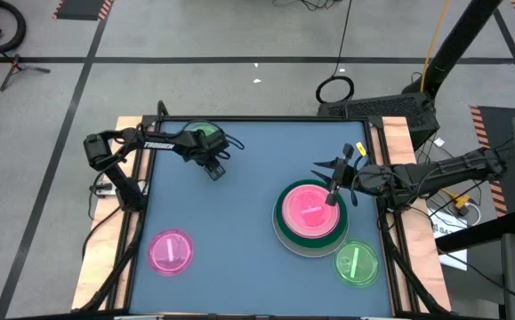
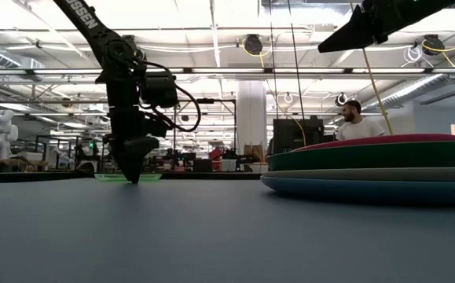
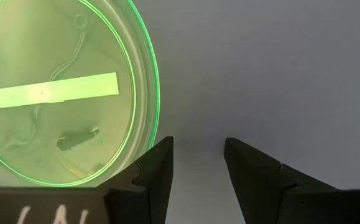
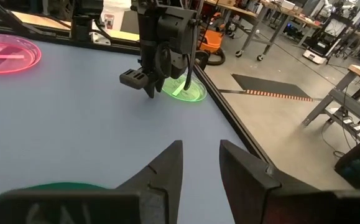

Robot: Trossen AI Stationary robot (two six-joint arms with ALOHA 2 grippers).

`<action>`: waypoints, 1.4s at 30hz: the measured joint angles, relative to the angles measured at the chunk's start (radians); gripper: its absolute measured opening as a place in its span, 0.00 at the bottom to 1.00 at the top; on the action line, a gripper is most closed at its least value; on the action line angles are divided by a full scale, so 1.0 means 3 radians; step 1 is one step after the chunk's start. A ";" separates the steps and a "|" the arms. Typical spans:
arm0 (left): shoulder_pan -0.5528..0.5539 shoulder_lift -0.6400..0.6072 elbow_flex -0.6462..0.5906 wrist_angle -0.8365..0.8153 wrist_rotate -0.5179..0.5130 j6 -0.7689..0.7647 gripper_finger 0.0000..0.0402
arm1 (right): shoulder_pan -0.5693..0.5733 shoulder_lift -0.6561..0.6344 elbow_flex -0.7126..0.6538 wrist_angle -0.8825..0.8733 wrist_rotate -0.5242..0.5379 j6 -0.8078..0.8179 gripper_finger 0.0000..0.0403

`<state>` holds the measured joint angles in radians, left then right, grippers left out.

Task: Stack plastic plates
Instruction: Stack the top light green plate on top of the light pink plate

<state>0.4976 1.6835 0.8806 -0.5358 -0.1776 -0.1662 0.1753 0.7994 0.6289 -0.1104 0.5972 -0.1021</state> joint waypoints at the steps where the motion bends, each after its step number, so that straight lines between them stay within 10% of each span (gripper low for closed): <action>1: -0.0001 -0.0003 0.0002 -0.0005 0.0000 -0.0004 0.39 | 0.0000 0.0000 0.0000 -0.0007 0.0000 0.0012 0.24; 30: 0.0134 0.0258 0.0263 -0.0090 -0.0271 0.0197 0.39 | 0.0000 0.0001 0.0001 -0.0127 0.0001 0.0088 0.24; 42: 0.0074 0.0256 0.0256 -0.0059 -0.0268 0.0168 0.10 | 0.0001 0.0001 0.0001 -0.0126 0.0005 0.0089 0.24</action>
<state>0.5198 1.7603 0.9573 -0.5536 -0.2581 -0.1158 0.1757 0.7998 0.6292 -0.1482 0.5987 -0.0753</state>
